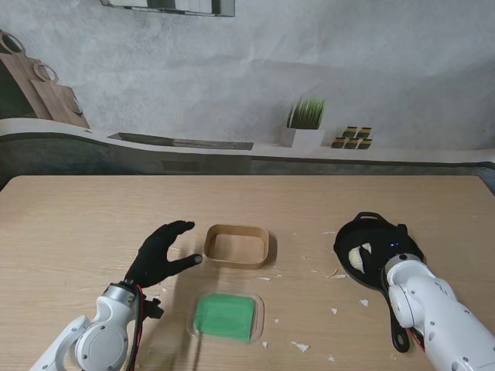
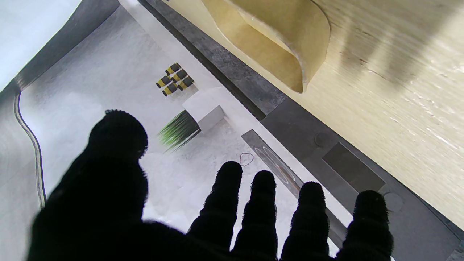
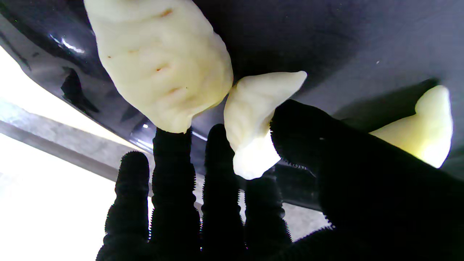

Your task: Load dumplings into a food container

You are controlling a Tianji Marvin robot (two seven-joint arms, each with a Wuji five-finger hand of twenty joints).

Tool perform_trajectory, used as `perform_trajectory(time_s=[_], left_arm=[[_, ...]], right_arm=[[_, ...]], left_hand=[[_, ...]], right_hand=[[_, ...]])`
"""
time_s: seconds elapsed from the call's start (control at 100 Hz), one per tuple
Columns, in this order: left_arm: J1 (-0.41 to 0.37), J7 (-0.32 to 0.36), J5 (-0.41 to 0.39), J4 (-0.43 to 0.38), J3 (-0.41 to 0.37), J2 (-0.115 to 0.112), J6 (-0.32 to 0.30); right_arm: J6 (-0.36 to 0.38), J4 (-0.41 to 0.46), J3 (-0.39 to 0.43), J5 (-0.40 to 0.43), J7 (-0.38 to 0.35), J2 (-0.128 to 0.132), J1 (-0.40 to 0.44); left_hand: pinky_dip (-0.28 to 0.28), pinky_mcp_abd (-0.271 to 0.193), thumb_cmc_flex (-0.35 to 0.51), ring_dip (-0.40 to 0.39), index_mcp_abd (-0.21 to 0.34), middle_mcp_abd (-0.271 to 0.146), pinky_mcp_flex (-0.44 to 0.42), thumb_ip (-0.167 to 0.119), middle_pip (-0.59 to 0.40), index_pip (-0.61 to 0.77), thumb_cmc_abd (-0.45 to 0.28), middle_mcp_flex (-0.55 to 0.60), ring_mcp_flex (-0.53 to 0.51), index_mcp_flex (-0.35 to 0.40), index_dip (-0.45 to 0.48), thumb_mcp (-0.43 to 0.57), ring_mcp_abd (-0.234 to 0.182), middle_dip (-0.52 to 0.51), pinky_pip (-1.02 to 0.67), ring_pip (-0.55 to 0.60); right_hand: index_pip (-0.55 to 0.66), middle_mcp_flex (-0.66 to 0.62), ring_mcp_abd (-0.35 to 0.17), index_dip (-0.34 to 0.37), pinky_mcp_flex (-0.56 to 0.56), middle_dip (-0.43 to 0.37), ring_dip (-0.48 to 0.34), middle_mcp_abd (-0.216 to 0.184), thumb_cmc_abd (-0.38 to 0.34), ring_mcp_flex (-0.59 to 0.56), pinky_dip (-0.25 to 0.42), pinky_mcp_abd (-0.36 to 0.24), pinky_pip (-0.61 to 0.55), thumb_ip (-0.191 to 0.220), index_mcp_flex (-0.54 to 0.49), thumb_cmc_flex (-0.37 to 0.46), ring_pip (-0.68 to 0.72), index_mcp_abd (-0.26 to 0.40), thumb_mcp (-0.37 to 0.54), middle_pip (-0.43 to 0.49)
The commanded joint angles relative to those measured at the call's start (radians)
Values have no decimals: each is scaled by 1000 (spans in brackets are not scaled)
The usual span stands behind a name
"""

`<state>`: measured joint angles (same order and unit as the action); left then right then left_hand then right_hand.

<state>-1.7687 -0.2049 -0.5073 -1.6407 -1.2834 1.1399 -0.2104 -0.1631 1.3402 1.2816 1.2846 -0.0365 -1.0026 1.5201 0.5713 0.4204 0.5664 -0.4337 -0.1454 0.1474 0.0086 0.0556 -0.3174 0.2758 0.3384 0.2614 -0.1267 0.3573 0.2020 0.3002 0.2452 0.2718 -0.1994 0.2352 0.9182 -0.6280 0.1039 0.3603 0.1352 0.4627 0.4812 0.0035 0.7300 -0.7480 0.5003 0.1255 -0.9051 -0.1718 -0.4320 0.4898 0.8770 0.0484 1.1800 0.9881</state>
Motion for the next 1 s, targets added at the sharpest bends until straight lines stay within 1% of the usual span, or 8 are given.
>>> perform_trajectory(time_s=[0.0, 0.06, 0.16, 0.24, 0.38, 0.57, 0.75, 0.99], left_arm=[[-1, 10, -2, -3, -1, 4, 3], [-1, 10, -3, -3, -1, 4, 4], [0, 10, -5, -1, -1, 3, 3], [0, 9, -6, 0, -1, 3, 3], [1, 8, -8, 1, -1, 3, 4], [3, 9, -12, 4, 1, 3, 4], [4, 6, -12, 6, 2, 3, 4], [6, 1, -13, 9, 4, 4, 1]], right_arm=[[12, -17, -8, 5, -10, -3, 7], [19, -26, -13, 9, 2, -2, 2], [26, -42, -21, 16, 25, 0, -4], [32, -61, -30, 13, 64, 0, -12], [41, -96, -46, 11, 124, 2, -29], [55, -137, -63, 5, 207, 2, -48], [87, -145, -43, 15, 290, 2, -43], [145, -96, 23, 31, 334, 0, -12]], left_hand=[[16, -27, 15, -18, -8, 14, -7, -28, -2, -4, -9, 7, -15, 18, 1, 2, -21, 11, 38, 11], [17, -26, 16, -21, -11, 17, -8, -28, -4, -4, -9, 12, -17, 24, 1, 2, -20, 13, 39, 13], [18, -27, 17, -24, -13, 17, -10, -28, -5, -3, -10, 16, -19, 31, 2, 2, -19, 15, 39, 16], [18, -27, 18, -26, -12, 14, -10, -28, -8, -2, -11, 23, -21, 39, 4, 2, -18, 17, 40, 19], [19, -26, 19, -29, -16, 13, -11, -28, -9, -4, -10, 33, -25, 46, 4, 3, -17, 19, 40, 22], [20, -27, 18, -30, -21, 9, -12, -27, -9, -5, -15, 42, -28, 52, 5, 3, -17, 21, 41, 24], [20, -27, 19, -31, -31, 12, -12, -27, -9, -7, -16, 48, -33, 57, 5, 4, -17, 21, 42, 25], [19, -29, 20, -31, -37, 15, -13, -26, -9, -8, -20, 52, -33, 63, 5, 3, -18, 21, 43, 26]], right_hand=[[23, -36, -27, 52, 1, 4, 14, -21, 49, -53, -33, 42, -37, -9, -62, 50, 40, 98, 73, 36], [39, -70, -33, 75, 17, -21, 22, -29, 84, -82, -37, 45, -57, -80, -86, 90, 69, 111, 78, 64], [62, -108, -38, 102, 40, -29, 35, -36, 125, -119, -38, 48, -90, -114, -122, 120, 116, 134, 88, 103], [127, -163, -32, 40, 59, -46, 20, -42, 159, -159, -50, 56, -129, -136, -161, 152, 153, 170, 96, 131], [207, -271, -7, 31, 112, -11, -32, -44, 188, -244, -47, 82, -196, -138, -247, 182, 221, 221, 123, 158], [258, -363, 22, 30, 145, -6, -72, -22, 221, -309, -58, 109, -224, -146, -367, 188, 224, 267, 144, 121], [263, -413, 48, 13, 167, 10, -85, 7, 246, -340, -67, 121, -248, -149, -430, 191, 216, 227, 170, 86], [266, -424, 54, 27, 171, 36, -85, 25, 241, -350, -75, 125, -265, -156, -426, 186, 218, 186, 190, 73]])
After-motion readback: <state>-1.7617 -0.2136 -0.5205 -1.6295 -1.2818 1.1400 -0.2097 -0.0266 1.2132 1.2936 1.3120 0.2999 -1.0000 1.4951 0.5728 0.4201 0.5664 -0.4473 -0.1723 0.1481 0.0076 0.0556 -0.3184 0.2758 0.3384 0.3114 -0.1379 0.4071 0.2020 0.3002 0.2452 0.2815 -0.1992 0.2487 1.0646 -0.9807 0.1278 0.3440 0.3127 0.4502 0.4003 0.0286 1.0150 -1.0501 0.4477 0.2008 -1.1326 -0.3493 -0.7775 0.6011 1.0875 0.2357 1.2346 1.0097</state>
